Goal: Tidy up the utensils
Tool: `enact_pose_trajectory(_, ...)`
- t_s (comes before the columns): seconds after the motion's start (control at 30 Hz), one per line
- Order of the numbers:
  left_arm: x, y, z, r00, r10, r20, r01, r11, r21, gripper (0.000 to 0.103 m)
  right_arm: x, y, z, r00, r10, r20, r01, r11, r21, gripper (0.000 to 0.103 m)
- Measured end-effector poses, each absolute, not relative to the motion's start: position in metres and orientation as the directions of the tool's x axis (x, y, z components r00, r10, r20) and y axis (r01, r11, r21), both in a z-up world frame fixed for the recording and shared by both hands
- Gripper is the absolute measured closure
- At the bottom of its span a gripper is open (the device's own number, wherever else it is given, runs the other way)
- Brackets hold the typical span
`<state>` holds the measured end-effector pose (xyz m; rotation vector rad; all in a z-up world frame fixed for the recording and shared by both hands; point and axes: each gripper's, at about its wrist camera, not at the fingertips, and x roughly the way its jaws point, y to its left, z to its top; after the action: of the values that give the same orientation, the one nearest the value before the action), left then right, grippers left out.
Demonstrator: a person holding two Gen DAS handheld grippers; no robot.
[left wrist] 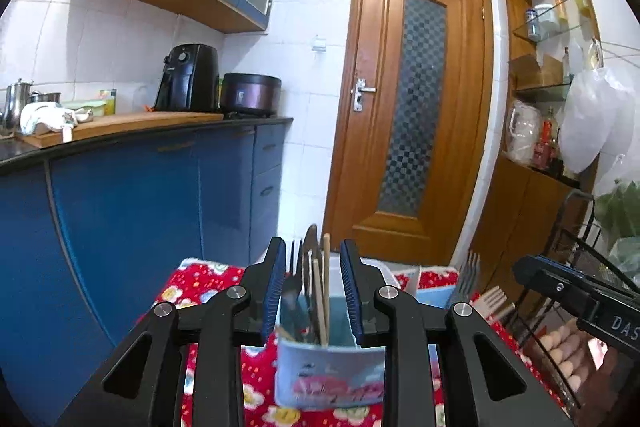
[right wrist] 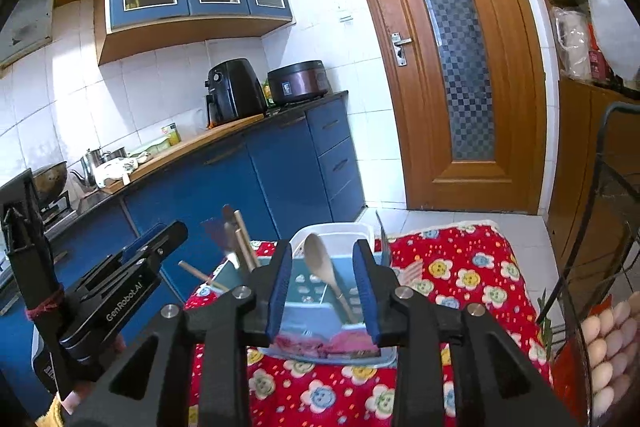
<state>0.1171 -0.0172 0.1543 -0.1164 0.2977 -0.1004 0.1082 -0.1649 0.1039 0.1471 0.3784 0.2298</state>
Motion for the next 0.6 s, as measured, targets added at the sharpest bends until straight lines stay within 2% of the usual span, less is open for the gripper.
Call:
enact_pose_trajectory(0.13,0.102,-0.013,0.154,0.940,-0.120,-0.319,0.082,0.988,-0.133,0.075,0.086,-0.160,0.096,0.907,0.244,-0.343,-0.189,0.964,0.188,0.065)
enact_pose_trajectory(0.37,0.076,-0.013,0.140,0.913,-0.128,-0.388,0.097,0.991,-0.097,0.075,0.061,-0.154,0.073,0.901,0.226,-0.370,-0.167,0.968,0.186,0.064)
enact_pose_trajectory(0.6,0.064,-0.010,0.114,0.873,-0.158,-0.460,0.112,0.986,-0.127,0.075,0.052,-0.157,0.050,0.886,0.212,-0.412,-0.144,0.971,0.190,0.048)
